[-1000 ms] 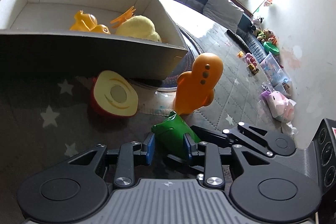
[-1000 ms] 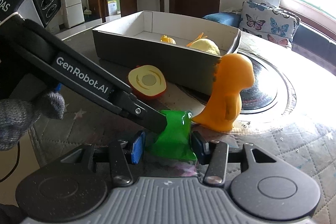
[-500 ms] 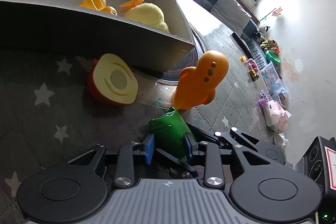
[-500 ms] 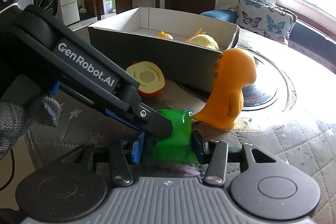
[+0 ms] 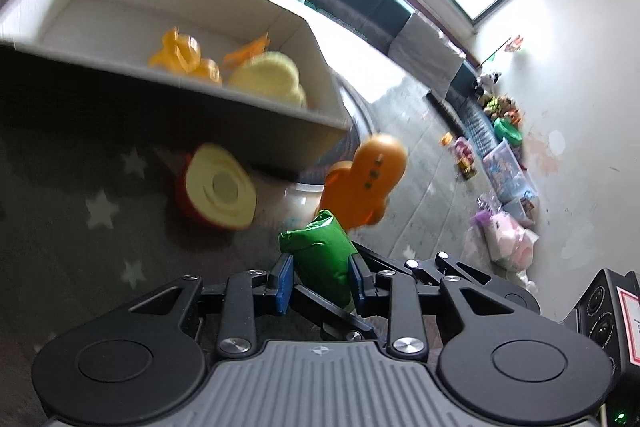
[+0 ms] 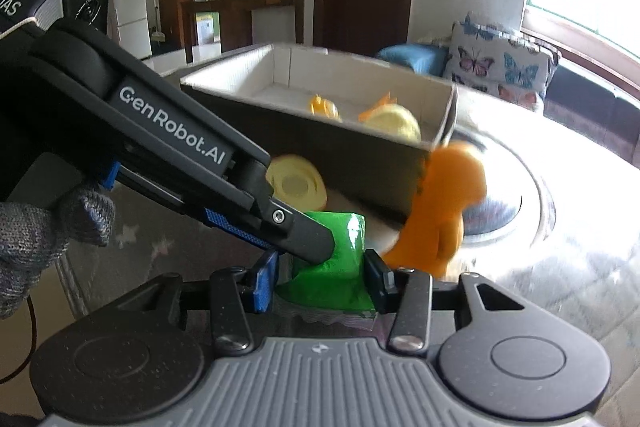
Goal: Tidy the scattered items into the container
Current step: 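Carry the green toy with the right tool into the box and open it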
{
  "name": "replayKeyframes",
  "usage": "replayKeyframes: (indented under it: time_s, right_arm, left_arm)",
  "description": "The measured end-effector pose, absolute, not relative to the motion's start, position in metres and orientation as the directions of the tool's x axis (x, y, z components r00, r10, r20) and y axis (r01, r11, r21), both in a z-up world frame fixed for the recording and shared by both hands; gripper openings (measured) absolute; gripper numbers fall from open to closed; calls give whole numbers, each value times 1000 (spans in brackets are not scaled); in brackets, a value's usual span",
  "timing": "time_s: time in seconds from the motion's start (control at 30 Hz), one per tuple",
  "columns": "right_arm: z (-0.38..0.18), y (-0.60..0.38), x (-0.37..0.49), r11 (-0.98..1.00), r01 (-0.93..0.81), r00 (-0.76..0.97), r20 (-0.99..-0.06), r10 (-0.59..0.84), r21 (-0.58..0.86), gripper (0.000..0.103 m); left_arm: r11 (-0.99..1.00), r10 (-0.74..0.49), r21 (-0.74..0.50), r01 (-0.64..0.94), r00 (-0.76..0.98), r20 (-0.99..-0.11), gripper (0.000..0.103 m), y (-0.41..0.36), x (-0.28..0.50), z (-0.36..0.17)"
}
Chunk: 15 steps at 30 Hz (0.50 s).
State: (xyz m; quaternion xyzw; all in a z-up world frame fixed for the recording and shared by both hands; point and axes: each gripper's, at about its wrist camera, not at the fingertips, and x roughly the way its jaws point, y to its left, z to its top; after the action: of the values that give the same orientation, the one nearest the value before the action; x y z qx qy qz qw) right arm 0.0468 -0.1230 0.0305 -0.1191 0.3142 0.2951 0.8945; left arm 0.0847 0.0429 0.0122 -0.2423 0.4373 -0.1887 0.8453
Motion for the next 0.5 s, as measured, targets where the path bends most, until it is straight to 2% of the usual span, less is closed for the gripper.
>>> replayKeyframes:
  time_s: [0.3,0.5]
  right_arm:
    - [57,-98,79,786,-615,678,-550,488,-61,46]
    - [64,-77,115,791,-606,701,-527,481,-85,46]
  left_arm:
    - [839,-477,-526,136,649,-593,31,62,105,49]
    - [862,-436,-489,131,683,-586,31,72,139,61]
